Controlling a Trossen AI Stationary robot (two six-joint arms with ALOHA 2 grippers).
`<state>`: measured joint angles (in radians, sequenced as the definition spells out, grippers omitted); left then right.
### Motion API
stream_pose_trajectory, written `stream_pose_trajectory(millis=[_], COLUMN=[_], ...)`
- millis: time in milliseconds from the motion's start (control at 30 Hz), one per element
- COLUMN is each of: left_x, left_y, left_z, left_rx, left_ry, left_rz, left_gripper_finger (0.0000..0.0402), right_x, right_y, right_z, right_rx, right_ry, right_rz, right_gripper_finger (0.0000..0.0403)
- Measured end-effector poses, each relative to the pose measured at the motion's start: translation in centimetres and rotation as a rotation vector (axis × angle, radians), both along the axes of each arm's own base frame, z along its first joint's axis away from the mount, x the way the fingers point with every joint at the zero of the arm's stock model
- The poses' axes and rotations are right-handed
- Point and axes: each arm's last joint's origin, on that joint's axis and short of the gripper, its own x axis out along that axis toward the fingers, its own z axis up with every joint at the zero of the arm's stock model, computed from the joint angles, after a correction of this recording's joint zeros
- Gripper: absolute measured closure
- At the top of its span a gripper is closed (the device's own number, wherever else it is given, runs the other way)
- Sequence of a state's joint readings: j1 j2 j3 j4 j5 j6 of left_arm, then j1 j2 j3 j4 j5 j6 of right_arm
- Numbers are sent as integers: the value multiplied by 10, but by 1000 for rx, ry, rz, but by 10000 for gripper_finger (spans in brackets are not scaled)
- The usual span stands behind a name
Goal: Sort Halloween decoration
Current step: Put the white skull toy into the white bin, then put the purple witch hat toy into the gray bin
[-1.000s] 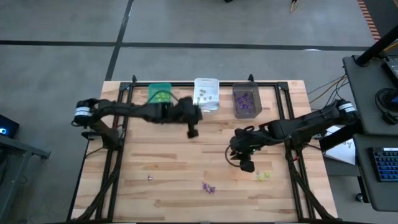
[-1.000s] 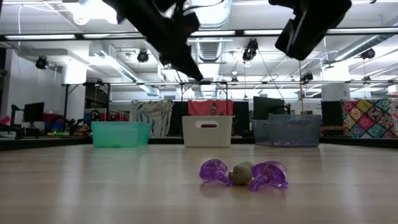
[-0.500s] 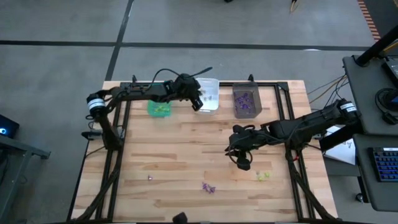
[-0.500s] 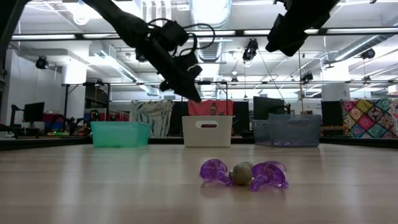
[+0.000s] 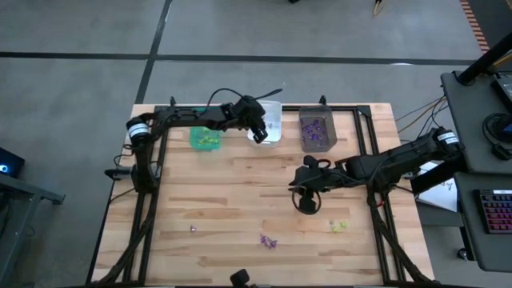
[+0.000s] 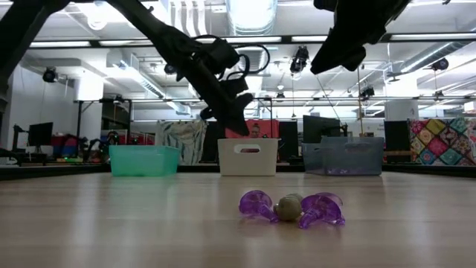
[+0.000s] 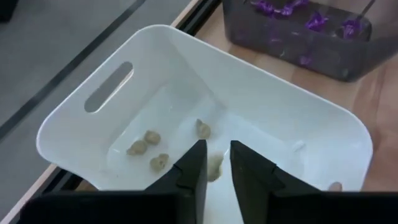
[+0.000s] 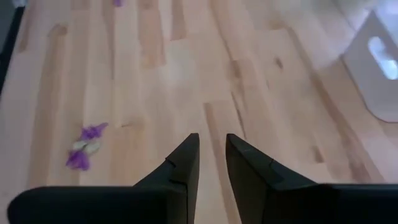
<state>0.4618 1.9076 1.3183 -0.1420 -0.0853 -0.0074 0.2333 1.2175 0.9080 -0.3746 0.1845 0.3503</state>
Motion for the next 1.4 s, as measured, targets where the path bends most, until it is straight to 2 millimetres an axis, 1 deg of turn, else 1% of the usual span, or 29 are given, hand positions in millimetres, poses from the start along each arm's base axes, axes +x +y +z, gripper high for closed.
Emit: stream_pose_trajectory(millis=[167, 333, 433, 533, 767, 1000, 1167, 1300, 1400], left_x=[0, -2, -1, 1, 6, 1, -6, -11, -13], left_y=[0, -2, -8, -19, -61, -106, -134, -155, -170], left_z=[-5, -5, 2, 12, 40, 60, 60, 55, 50], left_rx=[-8, -18, -13, -23, -14, 5, -3, -34, -45], left_ry=[18, 40, 30, -5, -82, -127, -126, -119, -115], left_rz=[-1, -4, -17, -69, -194, -306, -375, -410, -444], left_gripper_finger=[320, 311, 312, 315, 322, 323, 323, 322, 323], right_x=[0, -3, -3, -2, -1, -1, -2, -1, 0], right_y=[0, -1, -1, -1, -2, -2, -2, -2, 1], right_z=[-10, -17, -18, -18, -16, -16, -17, -20, -25], right_rx=[-9, 20, 32, 45, 37, 47, 111, 230, 328], right_ry=[-29, -14, -11, -21, -46, -47, -48, -37, 13], right_rz=[-22, -51, -63, -74, -130, -139, -197, -294, -288], right_gripper_finger=[331, 326, 326, 330, 332, 333, 337, 337, 338])
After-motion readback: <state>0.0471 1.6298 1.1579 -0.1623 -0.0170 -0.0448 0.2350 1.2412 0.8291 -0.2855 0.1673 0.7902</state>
